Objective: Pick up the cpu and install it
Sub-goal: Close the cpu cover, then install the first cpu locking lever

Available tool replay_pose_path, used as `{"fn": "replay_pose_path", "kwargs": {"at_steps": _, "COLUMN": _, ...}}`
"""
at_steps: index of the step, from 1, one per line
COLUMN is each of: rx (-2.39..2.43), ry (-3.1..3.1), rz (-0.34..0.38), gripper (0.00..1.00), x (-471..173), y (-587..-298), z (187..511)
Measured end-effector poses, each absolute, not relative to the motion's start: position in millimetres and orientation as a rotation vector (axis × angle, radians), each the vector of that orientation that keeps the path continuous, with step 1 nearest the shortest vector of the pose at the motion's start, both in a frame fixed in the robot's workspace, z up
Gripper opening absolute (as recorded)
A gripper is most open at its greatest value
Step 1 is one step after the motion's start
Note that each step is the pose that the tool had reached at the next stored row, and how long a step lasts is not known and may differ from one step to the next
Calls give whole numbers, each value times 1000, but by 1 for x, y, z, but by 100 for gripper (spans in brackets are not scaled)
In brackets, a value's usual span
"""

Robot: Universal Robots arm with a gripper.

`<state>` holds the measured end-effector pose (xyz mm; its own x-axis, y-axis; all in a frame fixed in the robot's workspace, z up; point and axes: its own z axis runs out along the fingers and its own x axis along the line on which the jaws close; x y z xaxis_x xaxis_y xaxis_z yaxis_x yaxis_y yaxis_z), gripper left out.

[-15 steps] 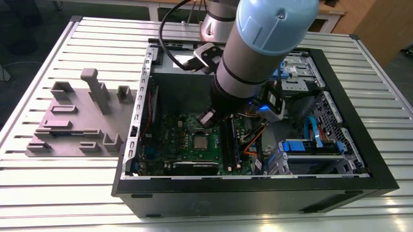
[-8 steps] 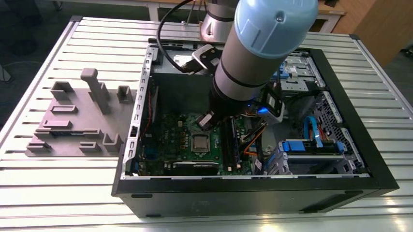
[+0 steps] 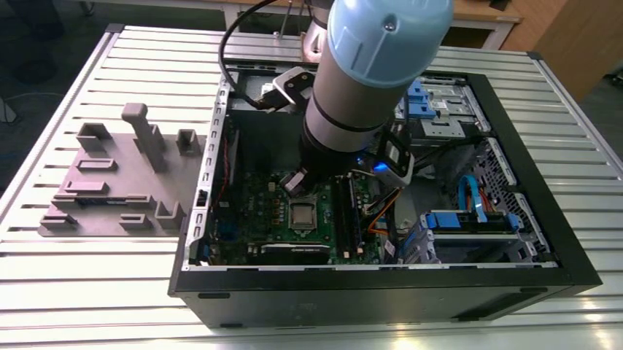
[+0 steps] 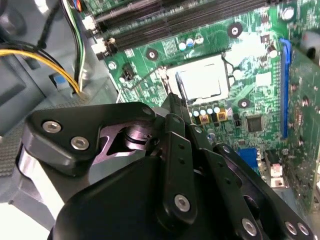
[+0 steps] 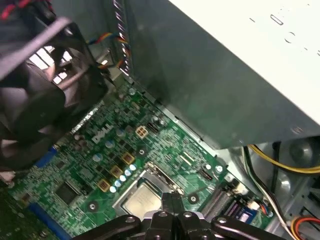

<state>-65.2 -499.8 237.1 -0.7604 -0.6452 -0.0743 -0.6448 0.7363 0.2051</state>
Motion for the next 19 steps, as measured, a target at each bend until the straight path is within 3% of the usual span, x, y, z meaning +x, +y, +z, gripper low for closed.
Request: {"fn": "replay_pose_path", "kwargs": {"at_steps": 19, "rx": 1087, "ry": -2926, "rz": -344, "gripper": 10, "x": -64, "y": -500, "z": 237}}
